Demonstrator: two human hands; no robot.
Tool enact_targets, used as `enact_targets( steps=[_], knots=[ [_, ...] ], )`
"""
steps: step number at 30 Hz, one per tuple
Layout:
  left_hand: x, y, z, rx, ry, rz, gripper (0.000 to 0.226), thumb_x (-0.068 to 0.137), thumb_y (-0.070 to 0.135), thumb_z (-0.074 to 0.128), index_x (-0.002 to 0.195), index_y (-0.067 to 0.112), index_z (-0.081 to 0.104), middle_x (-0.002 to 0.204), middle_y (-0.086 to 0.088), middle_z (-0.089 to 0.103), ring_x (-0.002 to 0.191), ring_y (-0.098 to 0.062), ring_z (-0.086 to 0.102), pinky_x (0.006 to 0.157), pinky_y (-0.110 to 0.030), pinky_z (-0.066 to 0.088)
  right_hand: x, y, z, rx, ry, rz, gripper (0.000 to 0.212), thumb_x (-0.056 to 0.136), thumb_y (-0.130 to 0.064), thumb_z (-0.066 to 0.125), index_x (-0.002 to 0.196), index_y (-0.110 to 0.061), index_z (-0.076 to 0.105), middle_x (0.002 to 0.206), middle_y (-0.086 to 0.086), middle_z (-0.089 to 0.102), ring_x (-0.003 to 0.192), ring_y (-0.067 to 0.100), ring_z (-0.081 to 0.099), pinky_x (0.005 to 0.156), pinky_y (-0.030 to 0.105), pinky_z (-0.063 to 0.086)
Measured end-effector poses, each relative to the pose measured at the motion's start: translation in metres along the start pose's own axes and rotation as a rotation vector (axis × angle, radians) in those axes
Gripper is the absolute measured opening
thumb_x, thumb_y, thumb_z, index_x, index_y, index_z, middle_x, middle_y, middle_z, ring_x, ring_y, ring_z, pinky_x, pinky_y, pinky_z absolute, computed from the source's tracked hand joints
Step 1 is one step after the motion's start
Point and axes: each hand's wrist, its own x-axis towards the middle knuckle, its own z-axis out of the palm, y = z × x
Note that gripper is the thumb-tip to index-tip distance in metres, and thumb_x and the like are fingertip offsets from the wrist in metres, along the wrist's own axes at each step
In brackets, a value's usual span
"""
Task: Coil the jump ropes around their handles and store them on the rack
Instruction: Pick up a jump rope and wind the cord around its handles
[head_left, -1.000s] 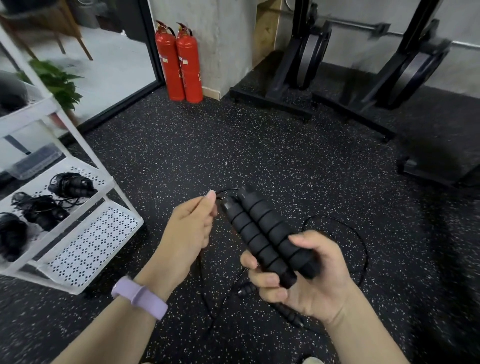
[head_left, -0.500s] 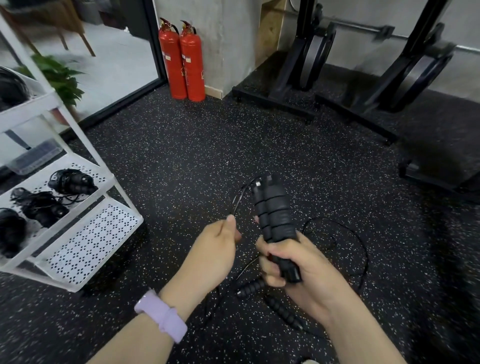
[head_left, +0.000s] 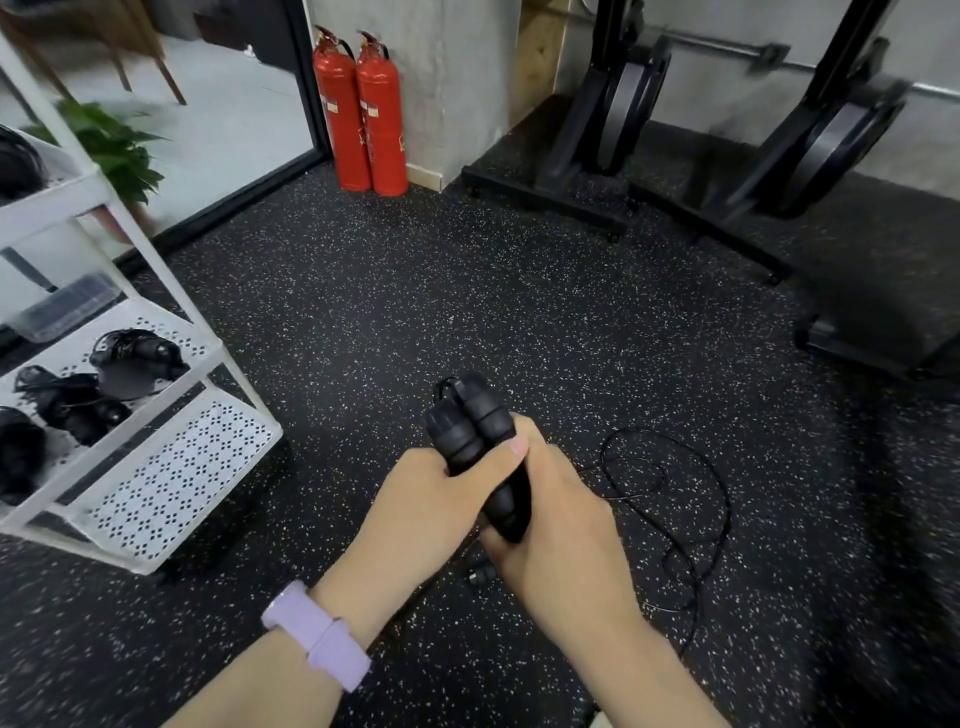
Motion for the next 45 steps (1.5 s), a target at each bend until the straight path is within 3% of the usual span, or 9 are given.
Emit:
enact_targets(
  steps=[5, 10, 14, 19, 23, 28, 32, 36, 45],
  knots=[
    [-0.005, 0.007, 0.004, -0.24, 0.011, -0.052, 0.038, 0.086, 0.053, 0.073, 0.05, 0.039, 0.07, 0.04, 0.013, 0.052, 0.032, 0.0, 0.045, 0.035, -0.014, 0.03, 0.002, 0.0, -0.001, 0.091, -0.04, -0.053, 0.096, 0.076, -0.041, 0.078, 0.153, -0.057, 0.021, 0.117, -0.021, 0.057, 0.096, 0.014, 0.068, 0.079, 0.042, 0.059],
    [0.0, 0.008, -0.004, -0.26, -0.021, 0.01, 0.021, 0.086, 0.051, 0.072, 0.069, 0.04, 0.078, 0.06, 0.012, 0.07, 0.05, -0.001, 0.064, 0.048, -0.016, 0.045, 0.002, 0.005, -0.011, 0.527, -0.134, 0.069, 0.075, 0.073, -0.055, 0.079, 0.136, -0.061, 0.039, 0.122, -0.02, 0.067, 0.104, 0.003, 0.069, 0.085, 0.022, 0.057],
    [0.001, 0.008, -0.009, -0.32, -0.164, 0.057, 0.043, 0.073, 0.072, 0.07, 0.072, 0.029, 0.074, 0.061, 0.003, 0.06, 0.054, -0.013, 0.055, 0.053, -0.026, 0.043, 0.009, 0.003, -0.025, 1.35, -0.5, 0.386, 0.064, 0.09, -0.057, 0.063, 0.131, -0.008, 0.062, 0.109, 0.022, 0.074, 0.08, 0.036, 0.074, 0.072, 0.041, 0.062],
    [0.001, 0.01, -0.011, -0.341, -0.353, 0.121, 0.046, 0.074, 0.07, 0.07, 0.076, 0.025, 0.072, 0.059, -0.007, 0.059, 0.04, -0.016, 0.047, 0.041, -0.022, 0.038, 0.009, 0.004, -0.033, 1.531, -0.774, 0.327, 0.069, 0.091, -0.062, 0.064, 0.133, -0.006, 0.065, 0.095, 0.023, 0.067, 0.065, 0.029, 0.064, 0.066, 0.038, 0.054],
    [-0.002, 0.011, -0.014, -0.225, -0.494, 0.174, 0.044, 0.084, 0.067, 0.063, 0.093, 0.025, 0.075, 0.067, -0.005, 0.073, 0.043, -0.014, 0.056, 0.044, -0.021, 0.045, 0.008, 0.009, -0.034, 1.477, -0.811, 0.289, 0.074, 0.087, -0.043, 0.08, 0.142, -0.006, 0.048, 0.092, 0.02, 0.063, 0.072, 0.031, 0.063, 0.067, 0.041, 0.057],
    [0.001, 0.008, -0.016, -0.076, -0.437, 0.203, 0.058, 0.081, 0.084, 0.055, 0.092, 0.031, 0.077, 0.068, 0.001, 0.074, 0.051, -0.01, 0.061, 0.049, -0.016, 0.046, 0.003, 0.007, -0.02, 1.392, -0.619, 0.255, 0.048, 0.089, -0.028, 0.076, 0.127, -0.008, 0.055, 0.084, 0.013, 0.06, 0.065, 0.022, 0.055, 0.057, 0.033, 0.047],
    [0.004, 0.005, -0.023, 0.159, -0.237, 0.209, 0.063, 0.085, 0.084, 0.039, 0.069, 0.032, 0.071, 0.05, 0.009, 0.06, 0.041, -0.001, 0.052, 0.044, -0.011, 0.038, 0.009, 0.006, -0.016, 1.238, -0.373, 0.279, 0.031, 0.094, -0.031, 0.073, 0.119, -0.019, 0.06, 0.083, 0.007, 0.063, 0.064, 0.018, 0.056, 0.055, 0.03, 0.047],
    [0.007, -0.008, -0.031, 0.631, -0.059, 0.261, 0.061, 0.101, 0.063, 0.034, 0.074, 0.019, 0.066, 0.053, 0.001, 0.061, 0.042, -0.01, 0.05, 0.046, -0.022, 0.041, 0.018, 0.021, -0.023, 0.834, -0.148, 0.338, 0.009, 0.1, -0.031, 0.067, 0.101, -0.039, 0.063, 0.08, 0.001, 0.068, 0.067, 0.017, 0.06, 0.062, 0.037, 0.05],
    [0.009, -0.008, -0.039, 0.927, -0.026, 0.638, 0.037, 0.104, 0.046, 0.042, 0.071, 0.031, 0.043, 0.072, 0.012, 0.049, 0.065, -0.005, 0.049, 0.054, -0.019, 0.03, 0.018, 0.031, -0.023, 0.184, -0.415, 0.283, 0.028, 0.094, -0.054, 0.067, 0.115, -0.045, 0.051, 0.096, -0.013, 0.066, 0.085, 0.005, 0.063, 0.07, 0.028, 0.048]
  ],
)
